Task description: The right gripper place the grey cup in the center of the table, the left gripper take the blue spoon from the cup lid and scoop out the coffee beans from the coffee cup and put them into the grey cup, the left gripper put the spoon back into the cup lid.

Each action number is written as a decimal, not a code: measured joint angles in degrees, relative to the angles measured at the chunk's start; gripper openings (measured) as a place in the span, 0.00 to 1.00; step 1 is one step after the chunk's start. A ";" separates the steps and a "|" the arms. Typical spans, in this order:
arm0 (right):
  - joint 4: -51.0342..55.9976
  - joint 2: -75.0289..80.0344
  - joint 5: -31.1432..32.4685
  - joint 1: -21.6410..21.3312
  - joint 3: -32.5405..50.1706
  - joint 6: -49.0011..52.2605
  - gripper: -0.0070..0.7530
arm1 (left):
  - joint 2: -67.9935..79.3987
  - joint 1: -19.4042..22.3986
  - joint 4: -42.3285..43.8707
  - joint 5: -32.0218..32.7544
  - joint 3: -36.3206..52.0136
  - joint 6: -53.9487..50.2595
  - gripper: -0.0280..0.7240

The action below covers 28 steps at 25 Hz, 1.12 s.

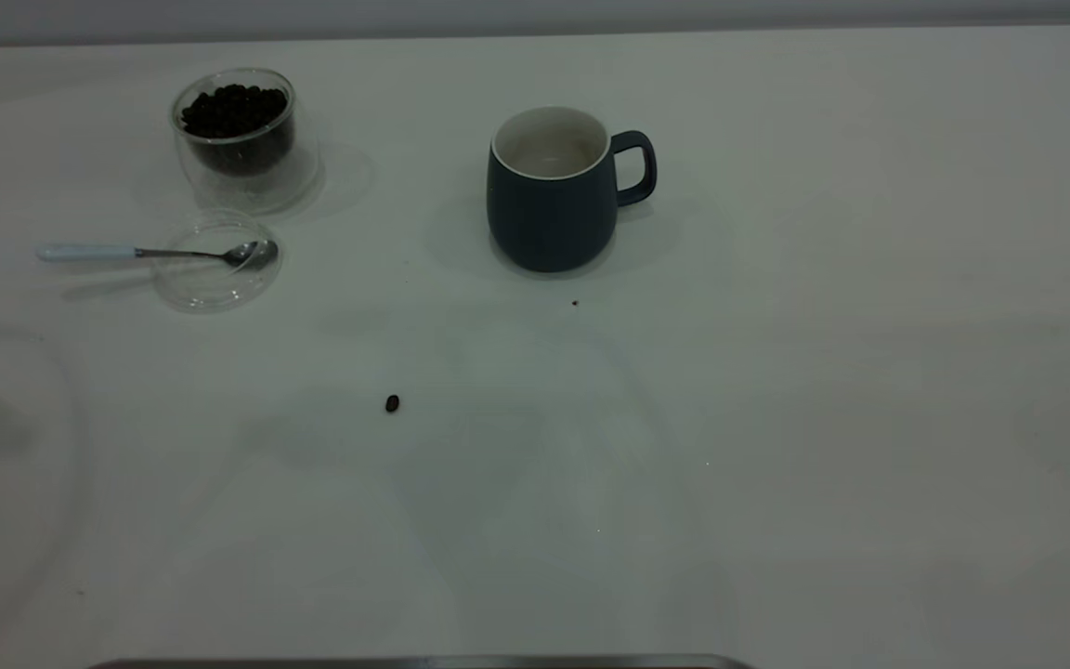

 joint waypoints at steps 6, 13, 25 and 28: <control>0.00 0.00 0.00 0.00 0.00 0.00 0.49 | -14.31 0.00 0.13 0.00 1.65 0.60 0.68; 0.00 0.00 0.00 0.00 0.00 0.00 0.49 | -30.81 0.00 -1.17 0.00 10.58 -1.18 0.68; 0.00 0.00 0.00 0.00 0.00 0.00 0.49 | -65.53 -12.78 5.12 0.00 24.12 -4.46 0.68; 0.00 0.00 0.00 0.00 0.00 0.00 0.49 | -70.85 -16.33 7.65 -0.24 27.02 -5.85 0.68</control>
